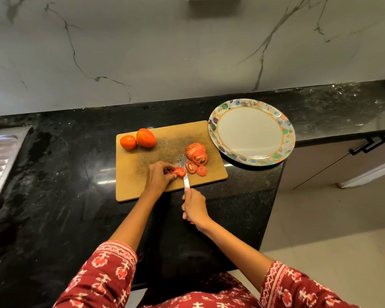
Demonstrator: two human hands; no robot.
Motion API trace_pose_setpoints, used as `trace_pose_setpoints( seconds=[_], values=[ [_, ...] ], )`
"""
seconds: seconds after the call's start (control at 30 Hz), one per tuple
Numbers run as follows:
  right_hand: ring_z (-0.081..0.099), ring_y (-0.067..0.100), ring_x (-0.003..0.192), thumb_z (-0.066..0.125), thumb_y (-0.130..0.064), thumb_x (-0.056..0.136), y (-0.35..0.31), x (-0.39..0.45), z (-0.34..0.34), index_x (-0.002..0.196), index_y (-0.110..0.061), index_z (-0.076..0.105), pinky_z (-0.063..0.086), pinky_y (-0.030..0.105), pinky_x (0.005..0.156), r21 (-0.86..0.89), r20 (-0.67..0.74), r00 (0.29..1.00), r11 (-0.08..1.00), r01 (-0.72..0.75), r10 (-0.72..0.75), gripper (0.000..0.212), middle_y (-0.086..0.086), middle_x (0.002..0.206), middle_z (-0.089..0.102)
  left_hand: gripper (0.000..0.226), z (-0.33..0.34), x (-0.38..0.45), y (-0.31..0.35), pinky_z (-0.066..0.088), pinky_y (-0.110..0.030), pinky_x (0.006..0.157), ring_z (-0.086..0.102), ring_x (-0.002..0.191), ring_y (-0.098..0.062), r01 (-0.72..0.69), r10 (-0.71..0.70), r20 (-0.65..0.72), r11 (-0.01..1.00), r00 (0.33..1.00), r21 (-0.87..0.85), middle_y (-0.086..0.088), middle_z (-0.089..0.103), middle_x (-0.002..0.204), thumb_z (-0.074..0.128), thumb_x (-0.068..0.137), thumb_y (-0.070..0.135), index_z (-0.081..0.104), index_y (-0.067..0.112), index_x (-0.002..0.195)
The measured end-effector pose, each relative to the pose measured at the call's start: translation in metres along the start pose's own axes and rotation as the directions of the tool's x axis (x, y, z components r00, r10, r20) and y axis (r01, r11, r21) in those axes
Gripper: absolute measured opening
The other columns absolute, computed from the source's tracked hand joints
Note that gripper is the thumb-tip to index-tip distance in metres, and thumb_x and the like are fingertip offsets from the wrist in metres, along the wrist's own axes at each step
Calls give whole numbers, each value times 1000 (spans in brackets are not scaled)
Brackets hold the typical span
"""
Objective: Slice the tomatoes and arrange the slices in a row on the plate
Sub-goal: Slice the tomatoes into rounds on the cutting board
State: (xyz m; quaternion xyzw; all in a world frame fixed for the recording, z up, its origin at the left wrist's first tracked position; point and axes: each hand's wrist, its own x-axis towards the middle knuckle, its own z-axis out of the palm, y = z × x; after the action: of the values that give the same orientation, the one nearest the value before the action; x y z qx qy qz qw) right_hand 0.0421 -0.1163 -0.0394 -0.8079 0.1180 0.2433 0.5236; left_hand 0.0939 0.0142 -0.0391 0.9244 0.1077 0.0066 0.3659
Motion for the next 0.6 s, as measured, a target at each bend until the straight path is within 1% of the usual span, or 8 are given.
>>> trace_pose_setpoints(
  seconds=[0.17,0.3,0.4,0.5,0.6],
  values=[
    [48,11,38,24,-30,103,-14,13,4,78,-13,47,29,16,31,19,-7,1000,1000,4,-4,38,3,59,51,34,0,-1,2,43,-22,70,62,81,-21,-9,9,3,1000,1000,20,-15,69,98,79,69,6,70,2,101],
    [47,11,38,25,-32,103,-11,13,4,82,-12,48,29,17,31,31,2,1000,1000,-7,7,37,3,59,51,32,0,1,3,41,-21,68,60,78,-17,-9,8,23,999,1000,49,-13,69,97,79,69,8,70,2,100],
    [46,12,38,25,-28,102,-6,13,2,81,-12,47,28,18,32,52,22,1000,998,-23,21,34,5,60,50,31,2,1,1,40,-21,66,56,73,-13,-4,3,5,1000,1000,25,-13,70,93,80,68,9,71,3,98],
    [43,13,39,26,-22,102,-4,14,1,79,-13,46,29,21,35,48,46,999,999,-14,11,32,6,58,48,32,2,1,-1,43,-23,66,56,72,-13,1,-1,1,1000,1000,13,-14,70,91,81,67,9,72,2,97],
    [42,12,37,25,-28,103,-4,13,4,77,-14,45,27,18,33,84,29,1000,996,-10,8,35,4,56,47,32,2,2,-1,44,-24,66,57,73,-13,-6,6,7,1000,1000,19,-13,70,91,80,68,9,71,3,98]
  ],
)
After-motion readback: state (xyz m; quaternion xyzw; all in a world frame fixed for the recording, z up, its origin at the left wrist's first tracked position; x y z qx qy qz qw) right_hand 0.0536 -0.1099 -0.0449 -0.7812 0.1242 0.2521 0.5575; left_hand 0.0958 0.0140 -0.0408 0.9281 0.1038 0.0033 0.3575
